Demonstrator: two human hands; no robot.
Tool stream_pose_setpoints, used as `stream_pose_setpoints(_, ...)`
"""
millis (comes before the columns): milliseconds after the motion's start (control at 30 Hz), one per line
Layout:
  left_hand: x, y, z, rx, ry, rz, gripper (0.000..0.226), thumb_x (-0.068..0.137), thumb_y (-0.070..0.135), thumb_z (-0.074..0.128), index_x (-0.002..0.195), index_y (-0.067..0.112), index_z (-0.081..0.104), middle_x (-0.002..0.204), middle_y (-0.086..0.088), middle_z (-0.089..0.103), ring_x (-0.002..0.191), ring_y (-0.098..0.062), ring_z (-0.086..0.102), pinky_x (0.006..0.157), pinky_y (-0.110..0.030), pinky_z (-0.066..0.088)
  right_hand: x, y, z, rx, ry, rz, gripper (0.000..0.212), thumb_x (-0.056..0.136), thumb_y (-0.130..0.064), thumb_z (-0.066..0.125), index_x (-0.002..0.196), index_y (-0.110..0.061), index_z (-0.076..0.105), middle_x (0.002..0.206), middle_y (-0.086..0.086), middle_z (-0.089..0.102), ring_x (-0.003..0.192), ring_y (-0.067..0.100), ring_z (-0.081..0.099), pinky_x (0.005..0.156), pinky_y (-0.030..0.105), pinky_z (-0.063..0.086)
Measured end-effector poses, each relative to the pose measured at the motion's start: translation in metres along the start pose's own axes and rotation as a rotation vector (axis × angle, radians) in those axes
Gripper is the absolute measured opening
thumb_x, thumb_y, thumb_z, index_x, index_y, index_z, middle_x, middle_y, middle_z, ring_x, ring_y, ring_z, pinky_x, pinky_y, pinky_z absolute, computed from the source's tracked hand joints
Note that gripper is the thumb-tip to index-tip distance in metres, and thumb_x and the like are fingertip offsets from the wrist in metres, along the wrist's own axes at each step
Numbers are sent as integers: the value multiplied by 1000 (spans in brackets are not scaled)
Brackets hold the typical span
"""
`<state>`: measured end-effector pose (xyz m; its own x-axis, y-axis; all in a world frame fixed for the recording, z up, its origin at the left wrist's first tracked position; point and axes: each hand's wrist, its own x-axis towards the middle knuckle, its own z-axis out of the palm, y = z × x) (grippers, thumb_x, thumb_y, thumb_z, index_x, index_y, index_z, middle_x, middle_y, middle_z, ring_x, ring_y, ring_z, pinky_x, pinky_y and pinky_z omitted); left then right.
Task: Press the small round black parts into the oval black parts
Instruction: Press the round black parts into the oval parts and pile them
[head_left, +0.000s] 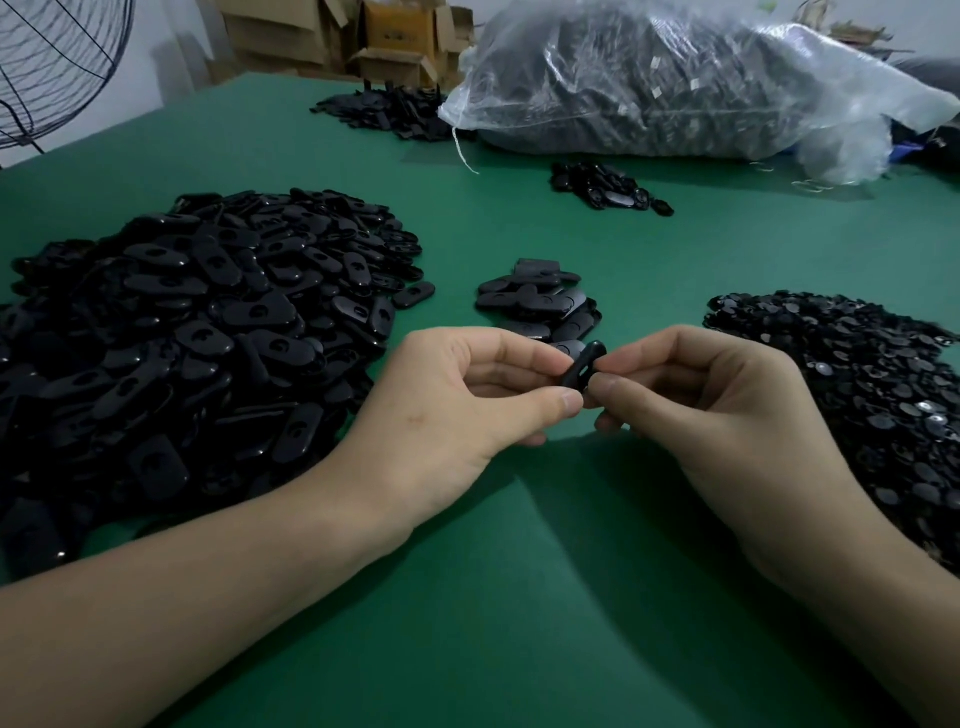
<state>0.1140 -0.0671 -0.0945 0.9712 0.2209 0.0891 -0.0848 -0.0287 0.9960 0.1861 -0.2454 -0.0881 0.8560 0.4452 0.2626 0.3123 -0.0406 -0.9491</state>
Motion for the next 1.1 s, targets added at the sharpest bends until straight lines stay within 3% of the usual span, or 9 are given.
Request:
stream_pose_setpoints(367,0,-1,0,18,7,1,18,80,4,84,95,14,80,86,-1,80,83,-12,77,74,-23,62,-3,-10,1,-321,-1,-102,5,82,-22,78,81,-26,76,76,-10,76,70,12,72,73,36,58)
stream_pose_setpoints(533,0,0,1,16,1,-1,16,81,4,84,94,12,79,87,-2,80,81,-14,77,75,-22,61,-6,-12,2,-465,43,-180,9,79,-29,78,74,-35,73,77,-25,72,76,1,67,74,21,48)
stream_pose_setpoints(600,0,0,2,6,-8,-7,16,81,4,84,94,12,78,87,-3,80,81,-15,77,74,-21,61,-6,-11,1,-499,75,-221,12,80,-27,79,74,-36,73,78,-22,72,79,3,66,72,16,44)
stream_pose_setpoints(700,0,1,1,-35,-23,-15,15,82,2,82,94,9,76,88,-5,80,85,-17,78,70,-21,60,-6,-10,0,-561,98,-315,10,81,-23,80,77,-30,75,76,-13,68,79,12,64,73,18,43)
stream_pose_setpoints(833,-1,3,1,-80,-47,2,14,86,-1,77,97,8,74,89,-6,81,87,-16,78,68,-20,59,-7,-12,0,-646,119,-426,4,86,-25,77,82,-24,75,79,-14,63,78,10,61,70,13,37)
stream_pose_setpoints(967,-1,4,1,-156,-45,15,15,88,-2,74,100,6,72,93,-8,81,89,-19,79,68,-20,58,-7,-12,-1,-743,127,-502,6,89,-28,75,92,-24,78,82,-13,62,77,14,60,69,34,42)
stream_pose_setpoints(1100,1,3,0,-176,-27,5,25,89,-1,73,111,11,75,102,-7,80,95,-18,78,70,-19,57,-6,-9,0,-785,88,-516,17,91,-30,73,105,-25,79,86,-12,64,80,14,59,70,44,49)
